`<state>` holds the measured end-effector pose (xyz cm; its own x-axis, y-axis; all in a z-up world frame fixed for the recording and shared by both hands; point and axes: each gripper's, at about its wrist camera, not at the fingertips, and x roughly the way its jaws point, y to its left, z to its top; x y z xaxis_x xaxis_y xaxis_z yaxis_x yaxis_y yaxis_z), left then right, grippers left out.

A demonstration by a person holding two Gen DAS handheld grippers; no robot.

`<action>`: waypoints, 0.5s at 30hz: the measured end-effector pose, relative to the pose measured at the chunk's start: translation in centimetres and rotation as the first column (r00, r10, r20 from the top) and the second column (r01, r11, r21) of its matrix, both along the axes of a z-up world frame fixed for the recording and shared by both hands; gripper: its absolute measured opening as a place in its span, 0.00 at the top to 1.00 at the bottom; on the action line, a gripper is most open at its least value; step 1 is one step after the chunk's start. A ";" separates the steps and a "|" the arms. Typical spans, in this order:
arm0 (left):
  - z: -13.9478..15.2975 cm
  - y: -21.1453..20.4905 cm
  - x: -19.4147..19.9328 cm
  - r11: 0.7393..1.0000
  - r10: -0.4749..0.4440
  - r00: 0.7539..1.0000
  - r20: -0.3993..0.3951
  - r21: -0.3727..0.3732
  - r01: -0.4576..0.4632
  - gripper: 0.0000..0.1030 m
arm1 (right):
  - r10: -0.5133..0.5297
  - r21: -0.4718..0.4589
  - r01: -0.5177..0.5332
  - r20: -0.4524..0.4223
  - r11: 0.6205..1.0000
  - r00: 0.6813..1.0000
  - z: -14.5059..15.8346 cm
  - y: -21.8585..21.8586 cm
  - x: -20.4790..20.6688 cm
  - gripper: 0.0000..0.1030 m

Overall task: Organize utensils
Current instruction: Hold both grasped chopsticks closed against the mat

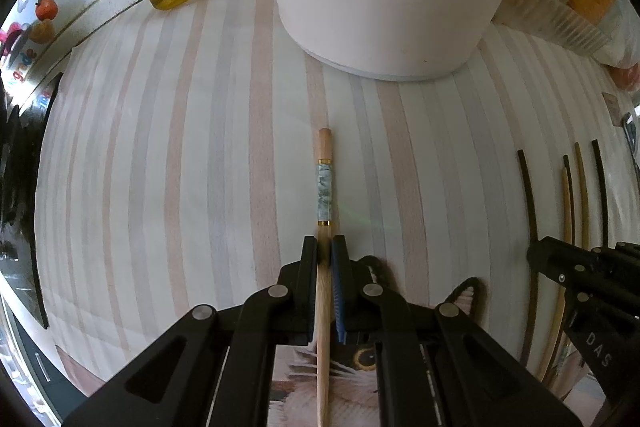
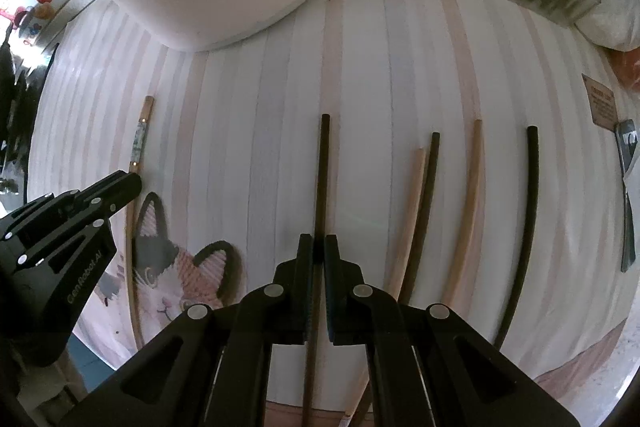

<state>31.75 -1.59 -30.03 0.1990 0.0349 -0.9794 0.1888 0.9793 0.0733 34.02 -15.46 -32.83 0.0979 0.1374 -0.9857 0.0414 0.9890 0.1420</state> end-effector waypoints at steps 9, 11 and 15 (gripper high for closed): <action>-0.1 1.0 0.5 0.998 0.069 0.998 -0.003 0.005 -0.069 0.95 | -0.004 -0.030 0.005 0.027 1.000 1.000 -0.4 0.7 -0.2 0.95; 0.0 1.0 0.4 0.999 0.052 0.999 -0.007 0.008 -0.052 0.95 | -0.016 -0.015 0.016 0.022 1.000 1.000 -0.5 0.4 0.0 0.95; 0.1 1.0 0.3 0.999 0.048 0.999 -0.012 0.005 -0.048 0.95 | 0.010 -0.030 -0.010 0.008 1.000 1.000 -0.4 0.7 0.1 0.95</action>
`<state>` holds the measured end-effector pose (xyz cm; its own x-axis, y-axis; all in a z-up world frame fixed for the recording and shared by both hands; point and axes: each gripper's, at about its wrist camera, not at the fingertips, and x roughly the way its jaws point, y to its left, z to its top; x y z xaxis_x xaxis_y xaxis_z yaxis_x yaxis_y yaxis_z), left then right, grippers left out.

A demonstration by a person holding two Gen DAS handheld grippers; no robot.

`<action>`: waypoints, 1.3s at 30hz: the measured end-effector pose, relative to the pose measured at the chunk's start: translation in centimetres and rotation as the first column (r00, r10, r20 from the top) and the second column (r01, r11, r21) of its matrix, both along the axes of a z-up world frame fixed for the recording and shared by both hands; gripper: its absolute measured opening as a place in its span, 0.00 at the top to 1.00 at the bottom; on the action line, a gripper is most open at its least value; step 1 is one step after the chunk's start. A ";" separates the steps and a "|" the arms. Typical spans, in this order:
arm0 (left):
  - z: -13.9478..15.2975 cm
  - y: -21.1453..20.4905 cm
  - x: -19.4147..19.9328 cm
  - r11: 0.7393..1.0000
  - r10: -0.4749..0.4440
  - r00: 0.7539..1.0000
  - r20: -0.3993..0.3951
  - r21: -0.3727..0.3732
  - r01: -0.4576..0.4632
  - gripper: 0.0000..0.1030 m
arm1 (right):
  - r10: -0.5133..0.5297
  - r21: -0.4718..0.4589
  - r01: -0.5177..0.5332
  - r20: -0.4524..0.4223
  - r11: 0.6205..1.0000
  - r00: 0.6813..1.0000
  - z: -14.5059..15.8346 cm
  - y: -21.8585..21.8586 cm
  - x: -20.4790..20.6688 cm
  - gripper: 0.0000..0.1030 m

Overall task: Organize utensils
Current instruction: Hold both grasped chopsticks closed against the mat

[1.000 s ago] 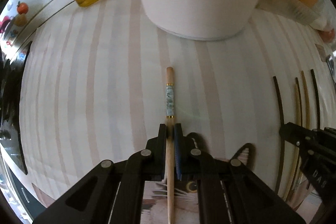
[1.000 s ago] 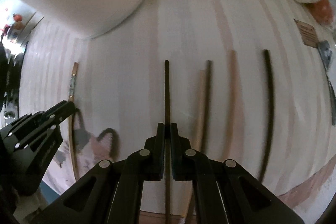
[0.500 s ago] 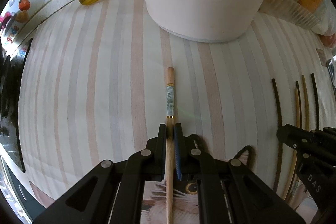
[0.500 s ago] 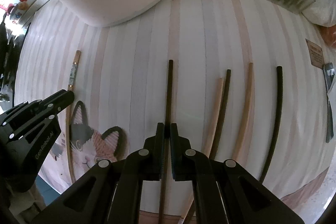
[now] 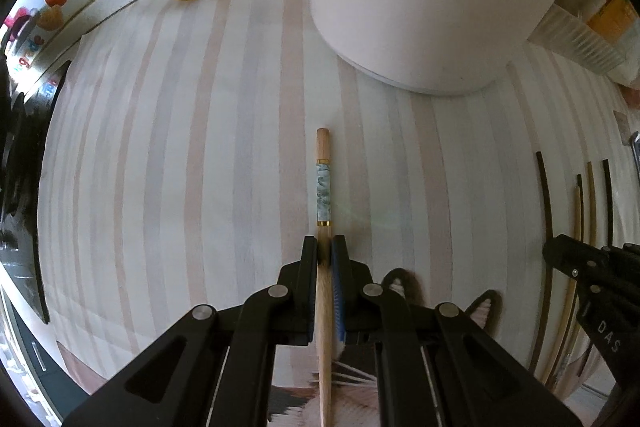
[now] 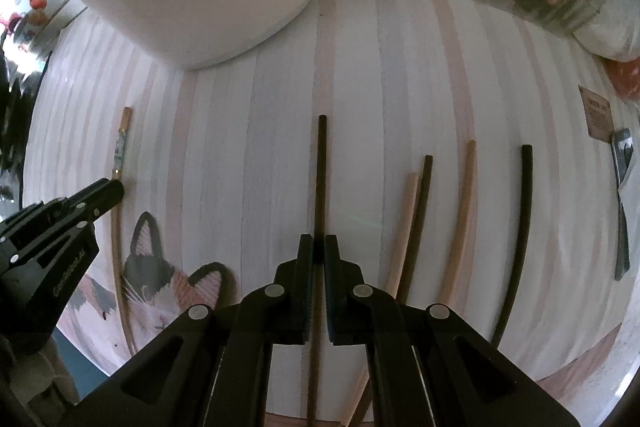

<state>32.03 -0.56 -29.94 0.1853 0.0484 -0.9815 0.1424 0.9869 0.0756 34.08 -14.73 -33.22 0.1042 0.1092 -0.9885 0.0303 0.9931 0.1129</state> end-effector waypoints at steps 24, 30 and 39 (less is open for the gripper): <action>-0.2 -0.5 0.3 1.000 -0.027 1.000 -0.005 0.014 0.027 0.95 | 0.020 -0.061 -0.020 0.001 0.998 1.000 -0.3 1.1 -0.5 0.95; -0.2 -1.1 0.0 0.999 -0.029 0.999 0.017 0.027 0.028 0.96 | 0.029 -0.106 -0.027 0.020 0.994 0.999 -0.3 2.3 -0.9 0.94; 2.7 -0.7 -1.9 0.996 -0.040 0.999 0.033 -0.076 0.043 0.96 | -0.034 0.031 0.031 0.102 0.999 0.994 0.9 0.5 -3.0 0.95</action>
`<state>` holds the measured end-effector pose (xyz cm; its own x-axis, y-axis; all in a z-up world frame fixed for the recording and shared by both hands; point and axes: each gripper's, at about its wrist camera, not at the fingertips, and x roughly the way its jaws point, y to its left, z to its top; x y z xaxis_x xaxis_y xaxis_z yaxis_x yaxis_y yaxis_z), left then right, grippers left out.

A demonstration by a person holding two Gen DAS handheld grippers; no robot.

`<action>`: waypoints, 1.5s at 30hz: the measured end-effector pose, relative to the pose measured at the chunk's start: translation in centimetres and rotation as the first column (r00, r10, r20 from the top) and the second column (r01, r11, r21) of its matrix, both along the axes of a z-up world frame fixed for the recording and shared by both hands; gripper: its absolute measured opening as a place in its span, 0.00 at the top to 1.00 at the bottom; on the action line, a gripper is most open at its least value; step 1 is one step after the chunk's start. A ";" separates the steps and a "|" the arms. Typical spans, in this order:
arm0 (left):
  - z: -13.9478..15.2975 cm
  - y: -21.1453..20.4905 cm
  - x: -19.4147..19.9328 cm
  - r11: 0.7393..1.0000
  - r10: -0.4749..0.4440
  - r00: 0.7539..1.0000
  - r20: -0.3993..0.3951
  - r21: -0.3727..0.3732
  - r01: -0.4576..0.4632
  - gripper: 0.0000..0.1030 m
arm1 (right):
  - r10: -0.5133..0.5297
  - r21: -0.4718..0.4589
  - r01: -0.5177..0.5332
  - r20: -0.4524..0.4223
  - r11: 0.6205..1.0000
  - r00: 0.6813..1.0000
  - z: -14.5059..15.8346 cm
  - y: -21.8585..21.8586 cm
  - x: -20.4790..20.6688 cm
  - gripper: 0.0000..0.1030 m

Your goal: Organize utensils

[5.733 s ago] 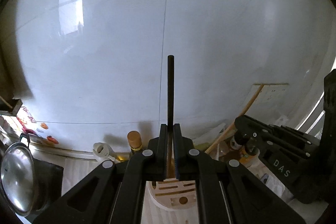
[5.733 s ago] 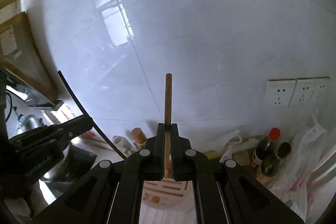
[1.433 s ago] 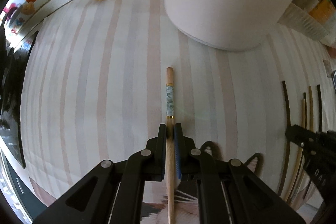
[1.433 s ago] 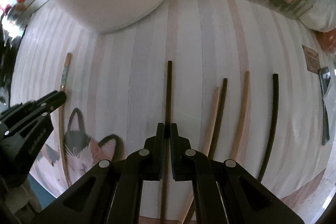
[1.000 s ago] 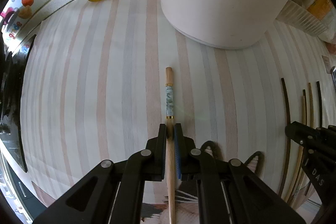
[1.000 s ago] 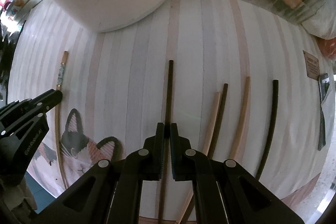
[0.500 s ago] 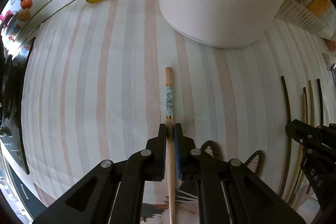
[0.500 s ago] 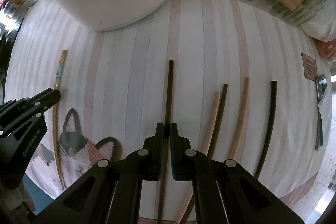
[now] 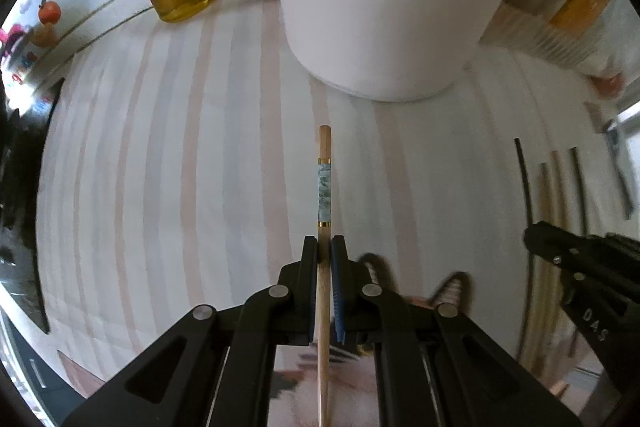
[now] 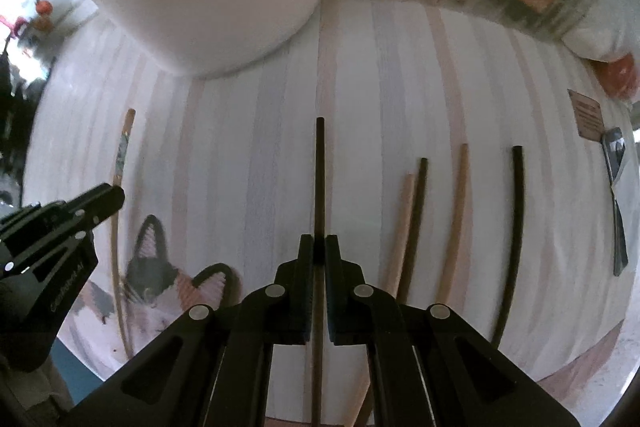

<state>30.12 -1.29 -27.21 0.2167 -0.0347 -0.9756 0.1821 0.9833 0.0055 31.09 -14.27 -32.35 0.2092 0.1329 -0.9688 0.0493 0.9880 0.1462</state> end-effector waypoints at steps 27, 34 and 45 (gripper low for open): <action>12.4 0.1 -0.5 0.996 0.018 0.963 0.268 -0.094 0.007 1.00 | -0.017 0.099 -0.027 0.422 0.995 0.906 13.3 -1.1 -2.8 0.96; 13.7 0.3 0.3 0.994 0.025 0.952 0.304 -0.105 0.007 1.00 | -0.013 0.074 -0.028 0.504 0.997 0.864 15.7 -0.6 -2.4 0.96; 6.6 3.0 2.8 0.982 0.124 0.989 0.085 -0.156 -0.110 0.62 | -0.086 0.230 0.004 0.347 0.973 0.934 15.4 -2.9 -1.5 0.96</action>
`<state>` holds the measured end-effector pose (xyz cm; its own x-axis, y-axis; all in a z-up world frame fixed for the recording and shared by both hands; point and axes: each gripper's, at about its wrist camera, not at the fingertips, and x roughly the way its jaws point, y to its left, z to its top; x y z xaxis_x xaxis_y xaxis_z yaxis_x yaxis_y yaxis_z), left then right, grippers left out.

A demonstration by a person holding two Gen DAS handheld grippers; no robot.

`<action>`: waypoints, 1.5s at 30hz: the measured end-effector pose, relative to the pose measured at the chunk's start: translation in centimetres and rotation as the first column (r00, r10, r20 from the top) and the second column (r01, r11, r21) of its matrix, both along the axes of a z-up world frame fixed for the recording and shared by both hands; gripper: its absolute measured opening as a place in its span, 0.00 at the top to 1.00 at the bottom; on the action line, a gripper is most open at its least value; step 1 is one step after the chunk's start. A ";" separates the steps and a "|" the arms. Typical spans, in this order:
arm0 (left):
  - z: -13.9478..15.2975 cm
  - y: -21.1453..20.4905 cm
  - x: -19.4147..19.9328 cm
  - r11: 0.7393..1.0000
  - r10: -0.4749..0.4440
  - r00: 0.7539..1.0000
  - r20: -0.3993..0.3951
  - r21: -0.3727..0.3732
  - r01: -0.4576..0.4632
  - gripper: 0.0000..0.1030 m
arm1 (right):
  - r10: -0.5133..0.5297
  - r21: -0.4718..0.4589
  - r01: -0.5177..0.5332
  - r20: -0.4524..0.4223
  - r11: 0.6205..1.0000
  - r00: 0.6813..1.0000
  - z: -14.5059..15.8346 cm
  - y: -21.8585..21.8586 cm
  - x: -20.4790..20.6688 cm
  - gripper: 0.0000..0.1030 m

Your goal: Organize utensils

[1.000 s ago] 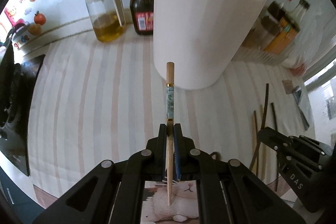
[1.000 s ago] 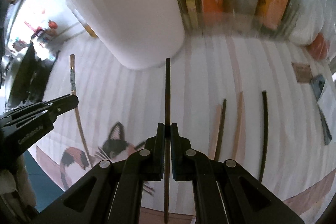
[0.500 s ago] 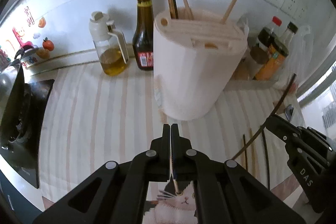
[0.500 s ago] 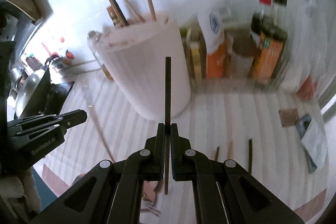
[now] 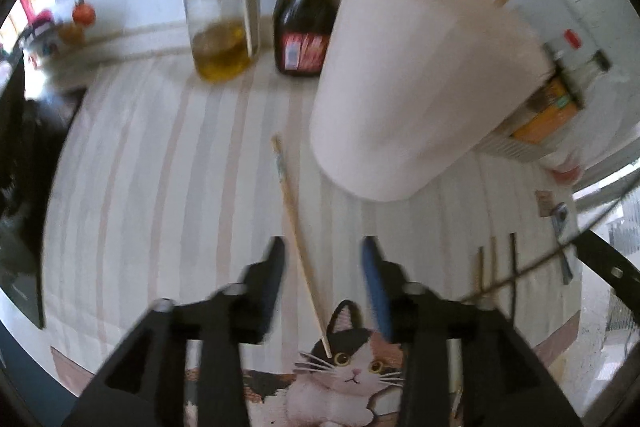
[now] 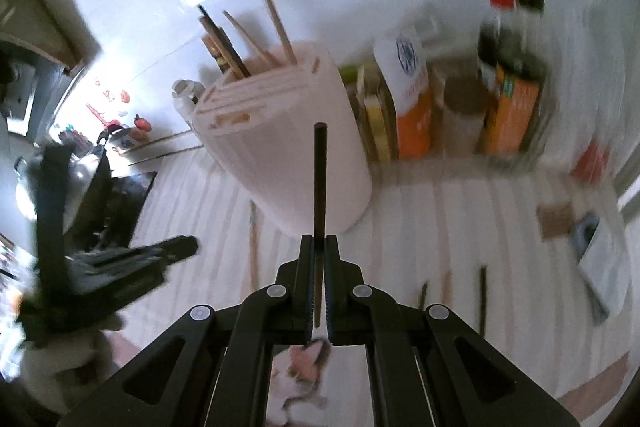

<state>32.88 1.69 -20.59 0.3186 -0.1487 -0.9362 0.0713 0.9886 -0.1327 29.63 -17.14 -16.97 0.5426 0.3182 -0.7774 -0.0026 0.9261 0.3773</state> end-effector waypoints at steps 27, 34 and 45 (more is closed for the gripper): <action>-9.8 2.6 -1.6 0.971 0.011 0.993 -0.117 0.237 0.018 0.96 | -0.059 0.045 0.084 -0.407 0.995 0.911 -15.8 3.0 6.2 0.76; -9.5 4.5 -4.0 0.984 0.059 0.988 -0.145 0.178 -0.033 0.96 | -0.057 -0.270 -0.043 -0.351 0.962 0.935 -15.2 7.7 6.4 0.89; -9.5 2.1 -7.3 0.999 0.010 0.977 -0.213 0.046 0.000 0.96 | 0.100 -0.151 -0.213 -0.539 0.965 0.836 -15.8 3.5 -0.3 0.94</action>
